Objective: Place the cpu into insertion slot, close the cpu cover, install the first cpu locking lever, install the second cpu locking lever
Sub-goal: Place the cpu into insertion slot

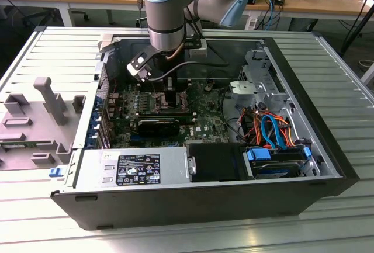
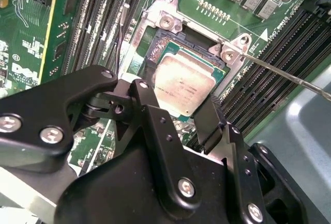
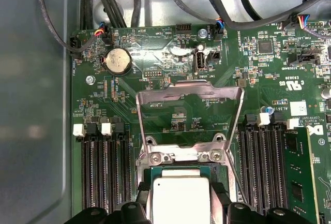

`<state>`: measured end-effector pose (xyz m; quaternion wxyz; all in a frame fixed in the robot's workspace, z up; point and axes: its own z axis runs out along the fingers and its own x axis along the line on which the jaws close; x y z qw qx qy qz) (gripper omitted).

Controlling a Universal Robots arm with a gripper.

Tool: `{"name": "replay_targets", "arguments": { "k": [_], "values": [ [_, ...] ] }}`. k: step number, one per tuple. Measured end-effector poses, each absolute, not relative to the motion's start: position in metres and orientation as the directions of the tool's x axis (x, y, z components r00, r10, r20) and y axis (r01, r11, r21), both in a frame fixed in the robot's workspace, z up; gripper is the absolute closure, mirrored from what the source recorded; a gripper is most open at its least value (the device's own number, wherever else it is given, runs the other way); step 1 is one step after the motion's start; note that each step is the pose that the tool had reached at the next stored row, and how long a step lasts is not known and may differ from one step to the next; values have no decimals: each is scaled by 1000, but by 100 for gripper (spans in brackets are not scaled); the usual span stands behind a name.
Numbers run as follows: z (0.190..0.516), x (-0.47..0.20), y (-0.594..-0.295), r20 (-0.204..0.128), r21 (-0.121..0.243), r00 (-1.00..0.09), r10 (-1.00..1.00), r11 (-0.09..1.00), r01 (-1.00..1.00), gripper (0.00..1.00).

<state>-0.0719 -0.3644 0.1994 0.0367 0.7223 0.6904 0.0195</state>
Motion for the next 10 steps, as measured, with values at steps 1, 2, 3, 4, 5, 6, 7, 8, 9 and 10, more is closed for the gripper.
{"name": "replay_targets", "arguments": {
  "k": [1,2,3,4,5,6,7,8,9,10],
  "values": [
    [200,-72,-364,-26,80,46,999,-44,996,46],
    [201,-72,-364,-32,80,46,998,-43,996,46],
    [202,-72,-364,-35,80,45,998,-42,996,46],
    [202,-72,-364,-36,81,44,998,-41,996,46],
    [202,-72,-364,-39,81,42,998,-38,996,46],
    [202,-72,-364,-47,81,38,998,-34,996,46],
    [202,-72,-364,-62,82,34,997,-29,996,46],
    [202,-72,-365,-67,81,32,997,-26,996,46],
    [202,-72,-365,-67,81,31,997,-26,996,46],
    [202,-72,-365,-67,81,31,997,-25,996,46]
  ]
}}
